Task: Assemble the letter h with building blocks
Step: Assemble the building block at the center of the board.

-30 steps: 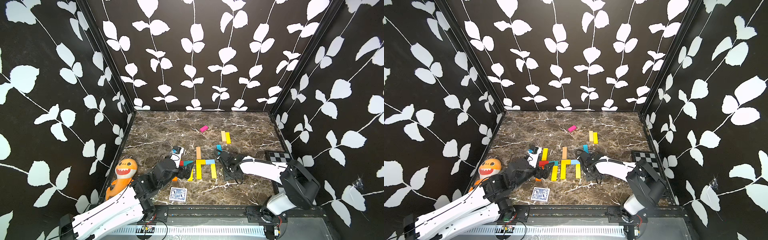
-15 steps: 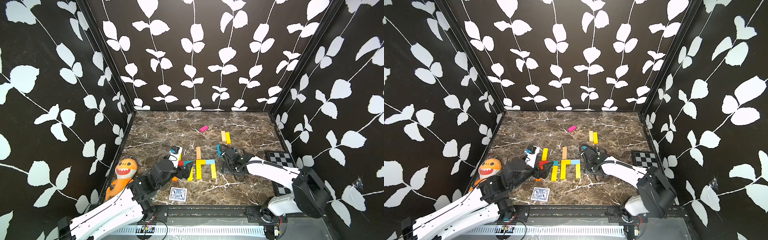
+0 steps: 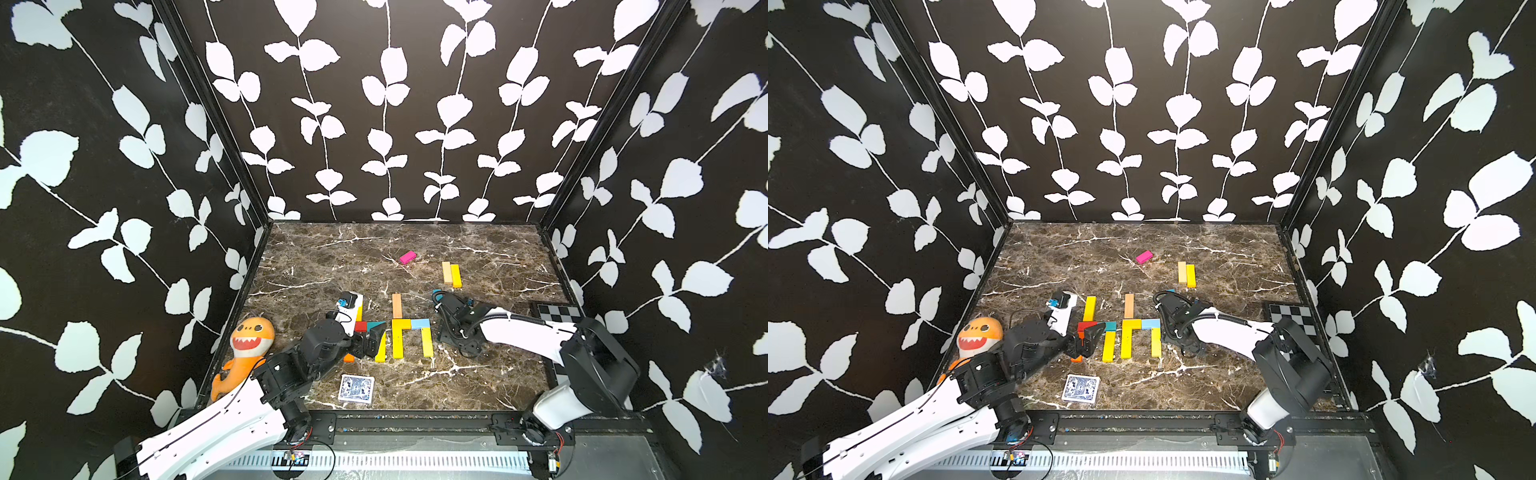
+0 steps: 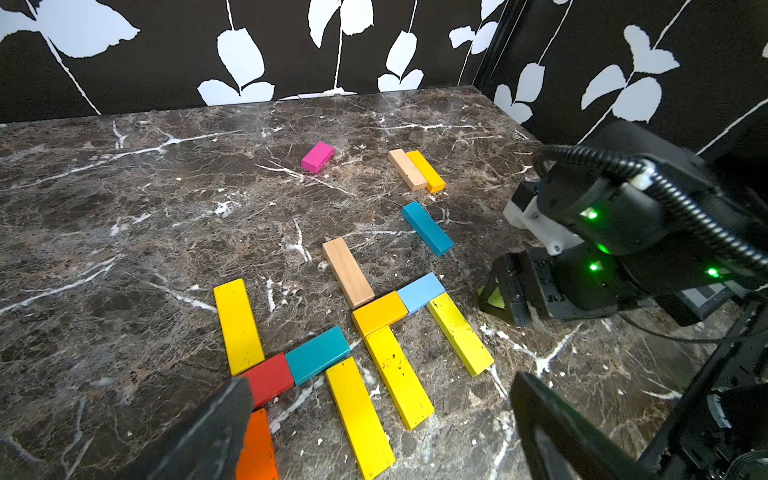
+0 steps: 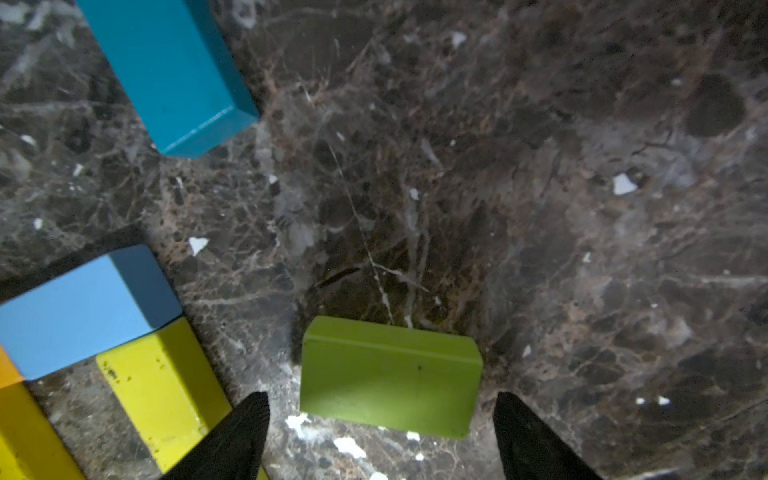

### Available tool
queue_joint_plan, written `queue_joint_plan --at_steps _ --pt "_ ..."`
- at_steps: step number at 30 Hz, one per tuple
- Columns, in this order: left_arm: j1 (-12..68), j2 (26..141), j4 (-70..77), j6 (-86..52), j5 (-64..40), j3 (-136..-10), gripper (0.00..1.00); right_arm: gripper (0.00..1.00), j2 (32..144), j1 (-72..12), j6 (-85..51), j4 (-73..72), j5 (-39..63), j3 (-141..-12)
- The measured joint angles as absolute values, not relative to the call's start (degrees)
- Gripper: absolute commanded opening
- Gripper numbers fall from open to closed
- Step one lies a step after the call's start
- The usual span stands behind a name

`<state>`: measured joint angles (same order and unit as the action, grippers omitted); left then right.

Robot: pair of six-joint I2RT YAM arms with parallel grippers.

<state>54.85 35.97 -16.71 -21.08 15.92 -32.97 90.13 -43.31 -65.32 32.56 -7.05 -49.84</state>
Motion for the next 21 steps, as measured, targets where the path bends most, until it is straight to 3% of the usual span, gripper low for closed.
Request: queue_joint_plan --at_steps 4,16,21 --pt "54.85 35.77 -16.84 -20.91 15.94 -32.97 0.99 0.77 92.44 -42.39 -64.84 32.71 -6.87 -51.2" --pt "54.85 35.62 -16.84 -20.86 16.53 -32.97 0.99 0.47 93.41 -38.41 -57.23 33.28 -2.33 -51.81" --pt "54.85 36.27 -16.86 -20.91 16.75 -32.97 0.99 0.45 93.49 -37.91 -49.74 33.1 -1.8 -52.21"
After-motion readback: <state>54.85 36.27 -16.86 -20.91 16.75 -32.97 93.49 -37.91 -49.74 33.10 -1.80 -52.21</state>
